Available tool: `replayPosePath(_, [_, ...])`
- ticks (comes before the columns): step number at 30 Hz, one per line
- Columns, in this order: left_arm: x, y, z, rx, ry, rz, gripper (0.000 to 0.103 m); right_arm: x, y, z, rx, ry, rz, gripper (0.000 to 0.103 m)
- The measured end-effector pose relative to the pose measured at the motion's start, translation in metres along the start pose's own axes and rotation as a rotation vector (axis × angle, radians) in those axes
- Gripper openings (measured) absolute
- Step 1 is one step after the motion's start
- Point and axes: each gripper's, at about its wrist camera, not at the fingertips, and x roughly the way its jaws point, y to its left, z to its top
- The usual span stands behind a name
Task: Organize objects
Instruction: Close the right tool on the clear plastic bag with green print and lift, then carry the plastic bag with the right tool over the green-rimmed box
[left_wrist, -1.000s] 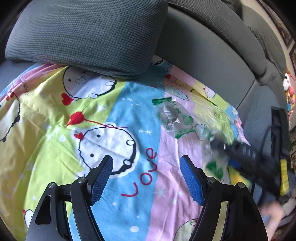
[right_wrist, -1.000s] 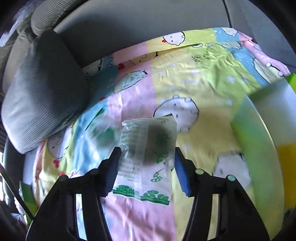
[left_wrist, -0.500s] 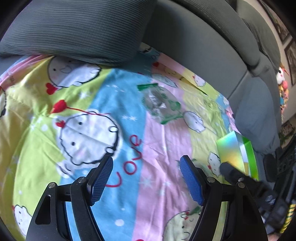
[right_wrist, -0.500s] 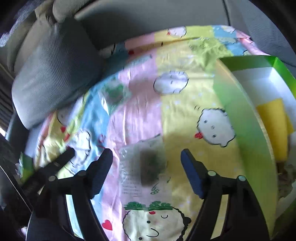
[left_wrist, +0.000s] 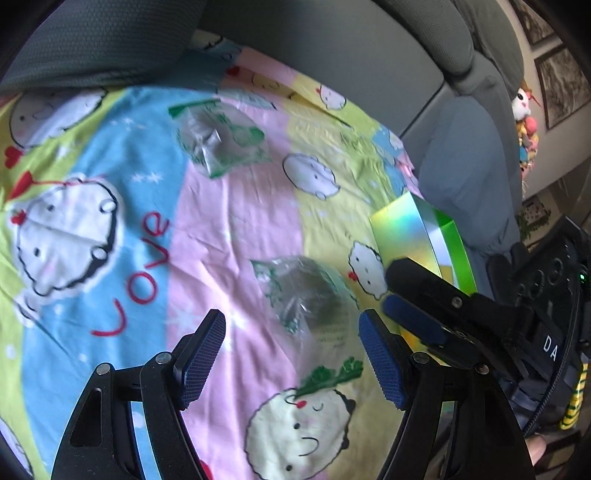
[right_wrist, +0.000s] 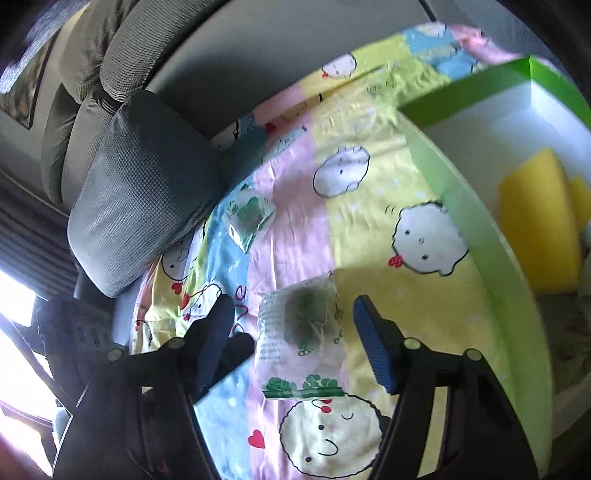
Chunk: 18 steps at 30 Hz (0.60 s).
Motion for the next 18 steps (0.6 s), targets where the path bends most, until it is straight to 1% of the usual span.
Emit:
replayPosePath(5, [0.007, -0.002, -0.002, -0.001, 0.039, -0.026, 0.075, 0.012, -0.002, 0.0, 0.02, 0.051, 0.052, 0.065])
replayPosePath(8, [0.009, -0.001, -0.003, -0.007, 0.044, -0.028, 0.075, 0.02, -0.006, 0.0, 0.031, 0.078, 0.054, 0.065])
replayPosePath(11, [0.017, 0.001, -0.003, -0.016, 0.067, -0.024, 0.075, 0.03, -0.01, 0.0, 0.051, 0.116, 0.064, 0.065])
replayPosePath(14, [0.024, 0.001, -0.005, -0.012, 0.084, -0.038, 0.074, 0.038, -0.016, -0.001, 0.057, 0.143, 0.054, 0.065])
replayPosePath(16, [0.025, -0.002, -0.006, 0.003, 0.086, -0.046, 0.064, 0.044, -0.019, -0.001, 0.061, 0.158, 0.04, 0.064])
replayPosePath(18, [0.024, -0.005, -0.008, 0.019, 0.074, -0.05, 0.057, 0.049, -0.023, -0.002, 0.075, 0.173, 0.044, 0.064])
